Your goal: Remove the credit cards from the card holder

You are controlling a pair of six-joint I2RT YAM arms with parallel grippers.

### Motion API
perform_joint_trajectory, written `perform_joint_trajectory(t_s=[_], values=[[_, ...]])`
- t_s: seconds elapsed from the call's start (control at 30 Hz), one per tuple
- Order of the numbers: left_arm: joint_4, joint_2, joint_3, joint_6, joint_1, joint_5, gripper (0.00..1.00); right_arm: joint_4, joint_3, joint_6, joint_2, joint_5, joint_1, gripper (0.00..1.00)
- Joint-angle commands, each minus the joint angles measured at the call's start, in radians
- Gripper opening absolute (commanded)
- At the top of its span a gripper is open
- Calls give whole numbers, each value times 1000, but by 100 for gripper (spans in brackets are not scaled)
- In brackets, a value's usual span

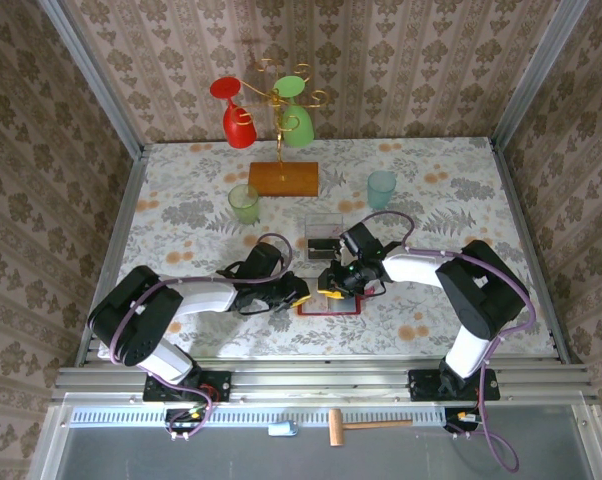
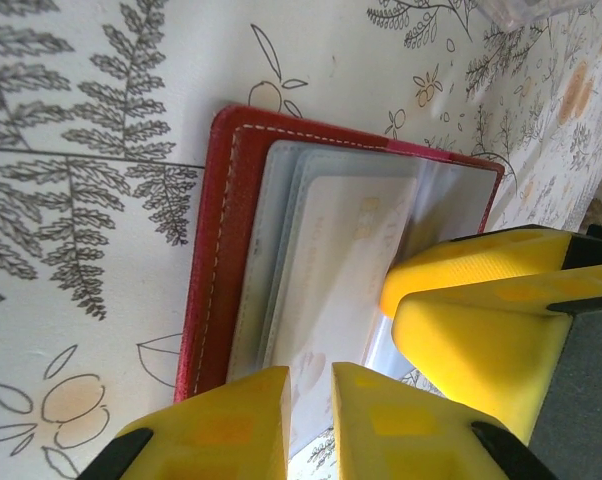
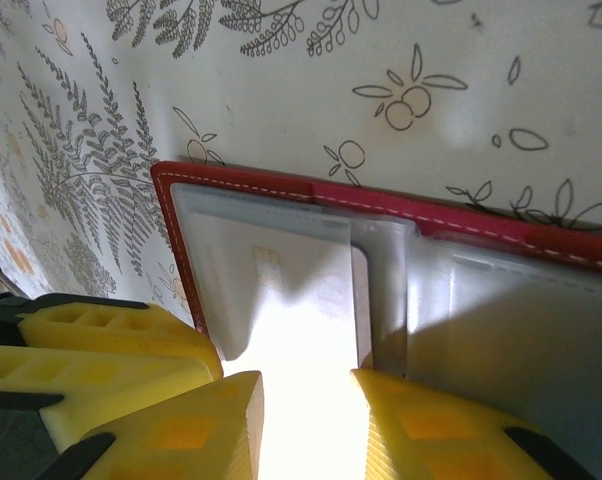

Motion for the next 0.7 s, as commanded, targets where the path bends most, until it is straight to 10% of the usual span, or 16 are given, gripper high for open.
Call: perform_joint_trajectory(t_s=[0.0,0.67], values=[[-39,-3,3,24,5,0,19,-61,21,-21,-20,43,6,30],[-59,14,-11,31,9,-3,19,-153,49,-67,-57,103,6,34]])
